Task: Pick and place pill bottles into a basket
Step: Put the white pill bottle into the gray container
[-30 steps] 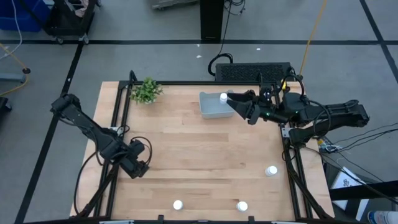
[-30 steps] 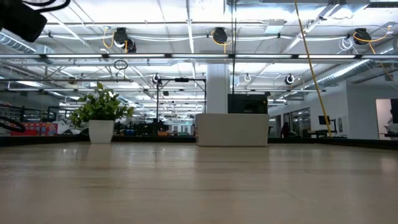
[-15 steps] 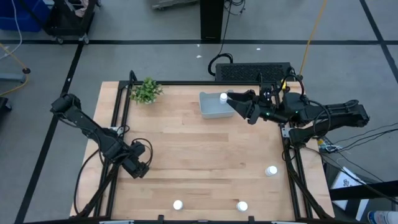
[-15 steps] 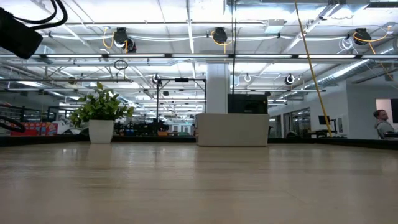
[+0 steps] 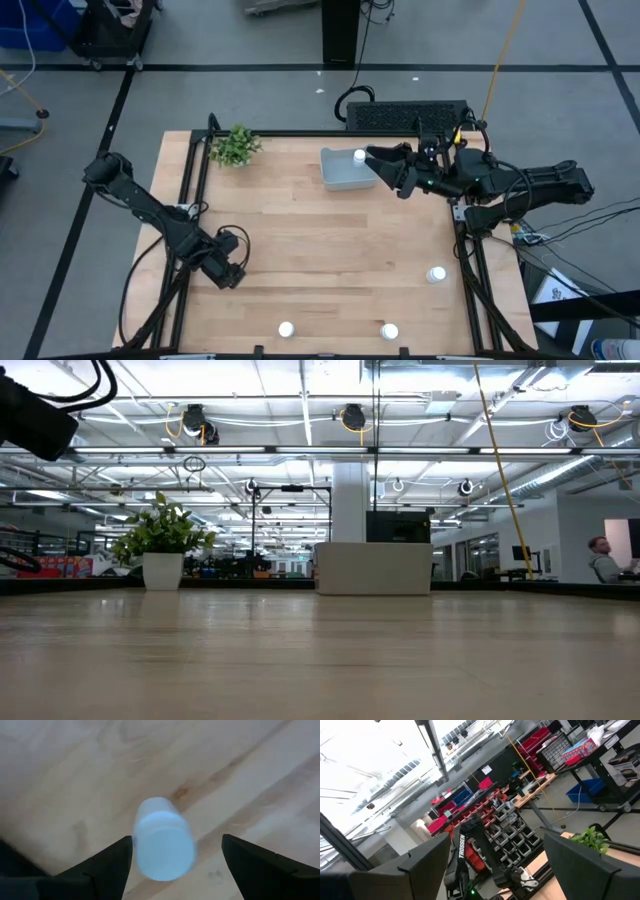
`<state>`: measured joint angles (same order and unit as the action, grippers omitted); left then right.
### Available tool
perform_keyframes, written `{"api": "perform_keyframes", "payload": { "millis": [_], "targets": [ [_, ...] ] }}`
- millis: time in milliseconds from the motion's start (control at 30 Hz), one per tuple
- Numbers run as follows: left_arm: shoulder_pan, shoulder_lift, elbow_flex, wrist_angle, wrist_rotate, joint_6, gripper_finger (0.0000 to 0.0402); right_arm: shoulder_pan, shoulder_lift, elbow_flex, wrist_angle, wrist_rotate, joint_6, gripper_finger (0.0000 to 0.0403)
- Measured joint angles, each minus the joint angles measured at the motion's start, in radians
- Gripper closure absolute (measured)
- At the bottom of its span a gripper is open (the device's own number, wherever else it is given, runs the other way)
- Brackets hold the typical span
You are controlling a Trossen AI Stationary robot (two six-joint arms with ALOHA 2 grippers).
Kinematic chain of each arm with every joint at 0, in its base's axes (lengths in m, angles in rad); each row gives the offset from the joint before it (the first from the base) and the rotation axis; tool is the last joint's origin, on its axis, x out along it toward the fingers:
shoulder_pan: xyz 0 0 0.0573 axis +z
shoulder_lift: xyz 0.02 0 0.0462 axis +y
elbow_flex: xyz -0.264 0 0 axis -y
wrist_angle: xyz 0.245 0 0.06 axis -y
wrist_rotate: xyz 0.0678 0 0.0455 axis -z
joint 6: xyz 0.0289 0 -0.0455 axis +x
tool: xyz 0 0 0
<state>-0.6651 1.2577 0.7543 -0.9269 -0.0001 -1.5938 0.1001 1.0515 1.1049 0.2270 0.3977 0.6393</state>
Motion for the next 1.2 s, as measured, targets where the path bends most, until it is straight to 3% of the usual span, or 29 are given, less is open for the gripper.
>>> {"api": "perform_keyframes", "payload": {
  "millis": [167,633,900,1200],
  "targets": [
    [0.001,0.0,0.0,-0.011,0.0,-0.001,0.0102,0.0,0.0,0.0,0.001,0.0,0.0,0.009],
    [0.001,-0.001,0.0,-0.005,0.007,-0.001,0.0232,0.0,0.0,0.0,0.001,-0.001,-0.001,0.009],
    [0.0,-0.001,0.0,-0.002,-0.004,0.005,0.0211,0.0,0.0,0.0,0.001,-0.001,-0.003,0.009],
    [0.023,-0.001,0.0,0.008,-0.011,0.019,0.0236,0.0,0.0,0.0,0.001,0.0,-0.016,0.009]
  ]
}}
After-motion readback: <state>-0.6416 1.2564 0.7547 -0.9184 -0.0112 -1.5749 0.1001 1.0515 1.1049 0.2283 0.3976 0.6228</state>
